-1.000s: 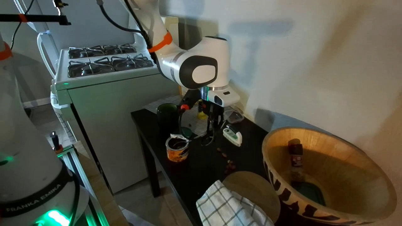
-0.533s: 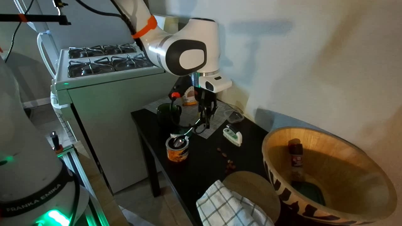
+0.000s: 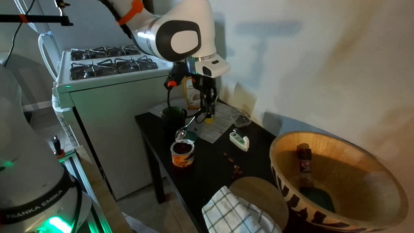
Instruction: Remove the silver spoon from the tin and put it in the black mug.
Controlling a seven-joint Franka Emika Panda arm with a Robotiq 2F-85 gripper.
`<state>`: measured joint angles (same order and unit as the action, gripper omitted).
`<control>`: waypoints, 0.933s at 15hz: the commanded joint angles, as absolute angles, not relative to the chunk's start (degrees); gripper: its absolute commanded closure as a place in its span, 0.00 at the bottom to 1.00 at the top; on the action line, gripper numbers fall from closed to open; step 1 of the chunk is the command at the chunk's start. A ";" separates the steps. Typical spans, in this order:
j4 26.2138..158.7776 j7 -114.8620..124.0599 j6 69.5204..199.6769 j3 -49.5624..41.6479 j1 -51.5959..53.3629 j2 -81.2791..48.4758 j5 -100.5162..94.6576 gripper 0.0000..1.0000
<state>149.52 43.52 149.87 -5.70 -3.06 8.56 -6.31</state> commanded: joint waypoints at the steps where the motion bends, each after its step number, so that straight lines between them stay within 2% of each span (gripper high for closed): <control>1: 151.69 44.94 147.40 -1.91 -5.27 16.14 -7.94 0.99; 6: 149.31 44.54 149.48 2.66 -5.03 17.86 -4.96 0.99; 14: 141.93 44.37 150.70 7.44 -2.18 9.86 -1.48 0.99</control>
<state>145.12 43.97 149.53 6.47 -3.35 14.20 -3.31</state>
